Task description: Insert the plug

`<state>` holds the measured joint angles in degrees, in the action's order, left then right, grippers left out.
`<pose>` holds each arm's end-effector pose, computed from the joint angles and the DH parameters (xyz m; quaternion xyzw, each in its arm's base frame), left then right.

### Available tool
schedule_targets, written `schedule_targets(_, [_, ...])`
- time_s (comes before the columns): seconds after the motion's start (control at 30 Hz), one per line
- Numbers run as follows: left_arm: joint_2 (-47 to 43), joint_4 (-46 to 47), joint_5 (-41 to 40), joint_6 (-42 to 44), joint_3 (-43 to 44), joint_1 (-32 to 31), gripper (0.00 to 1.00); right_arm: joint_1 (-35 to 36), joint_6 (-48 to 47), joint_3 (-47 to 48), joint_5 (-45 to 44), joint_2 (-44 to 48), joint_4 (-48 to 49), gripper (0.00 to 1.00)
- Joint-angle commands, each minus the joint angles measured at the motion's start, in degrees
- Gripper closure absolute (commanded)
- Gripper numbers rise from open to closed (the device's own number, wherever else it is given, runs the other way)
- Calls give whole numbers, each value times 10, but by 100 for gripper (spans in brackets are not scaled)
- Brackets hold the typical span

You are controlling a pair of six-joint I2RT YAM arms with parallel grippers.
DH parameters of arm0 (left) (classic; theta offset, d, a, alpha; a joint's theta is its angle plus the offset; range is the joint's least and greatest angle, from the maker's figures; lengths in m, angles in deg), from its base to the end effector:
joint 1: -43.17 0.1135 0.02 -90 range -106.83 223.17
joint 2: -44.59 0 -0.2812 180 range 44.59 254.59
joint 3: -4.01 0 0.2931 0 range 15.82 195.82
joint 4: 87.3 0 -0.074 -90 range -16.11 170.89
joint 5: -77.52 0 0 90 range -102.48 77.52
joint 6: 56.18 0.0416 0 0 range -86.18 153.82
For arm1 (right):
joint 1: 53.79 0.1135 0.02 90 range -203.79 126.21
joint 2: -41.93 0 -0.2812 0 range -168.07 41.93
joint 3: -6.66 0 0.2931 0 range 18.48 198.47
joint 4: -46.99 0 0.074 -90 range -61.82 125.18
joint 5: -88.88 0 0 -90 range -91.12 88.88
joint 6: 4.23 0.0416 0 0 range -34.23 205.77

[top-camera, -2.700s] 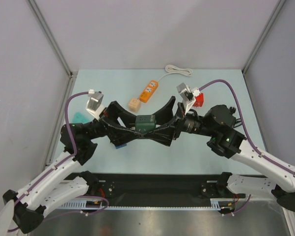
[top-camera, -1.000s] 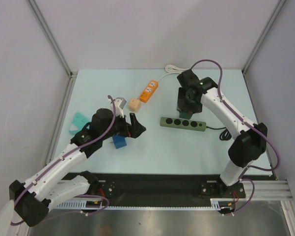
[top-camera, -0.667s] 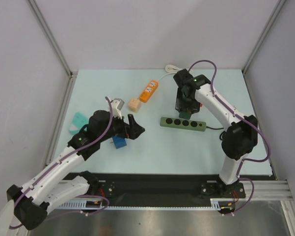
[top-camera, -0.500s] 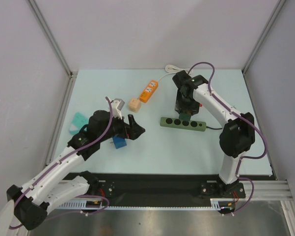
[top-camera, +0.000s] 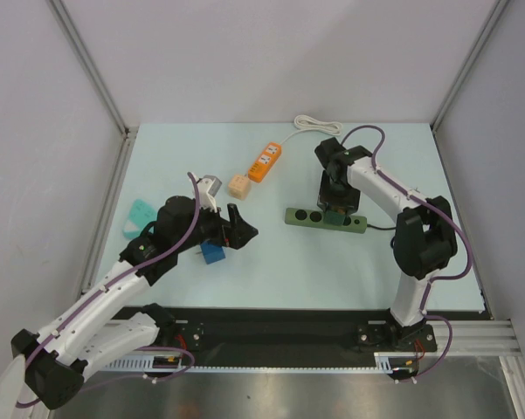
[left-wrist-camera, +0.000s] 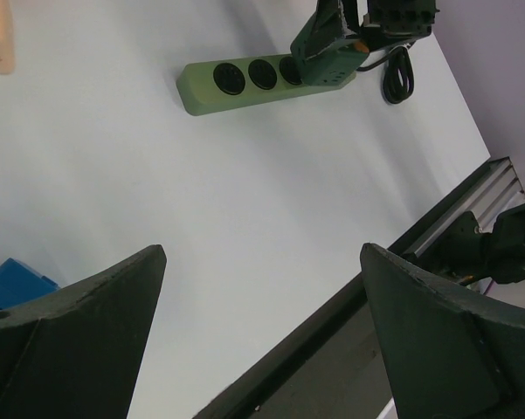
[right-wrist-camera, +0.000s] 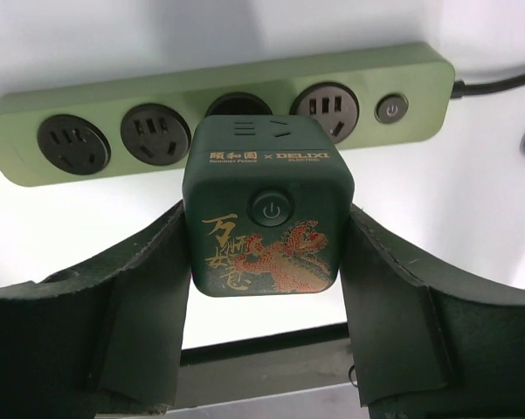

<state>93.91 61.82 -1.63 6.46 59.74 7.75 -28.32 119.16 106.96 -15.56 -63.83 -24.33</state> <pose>0.1849 -0.1411 0.3119 0.1099 0.8315 -0.3485 0.4185 0.3785 0.1688 0.2450 0.0825 0.9821 -0.0526 0.1608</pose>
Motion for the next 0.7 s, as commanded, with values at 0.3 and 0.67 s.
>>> schedule_targets(0.3, [-12, 3, -4, 13, 2, 4, 0, -10, -24, -1, 14, 26, 53, 100])
schedule_targets(0.67, [-11, 3, -2, 13, 1, 4, 0, -10, -24, -8, 1, 30, 43, 100])
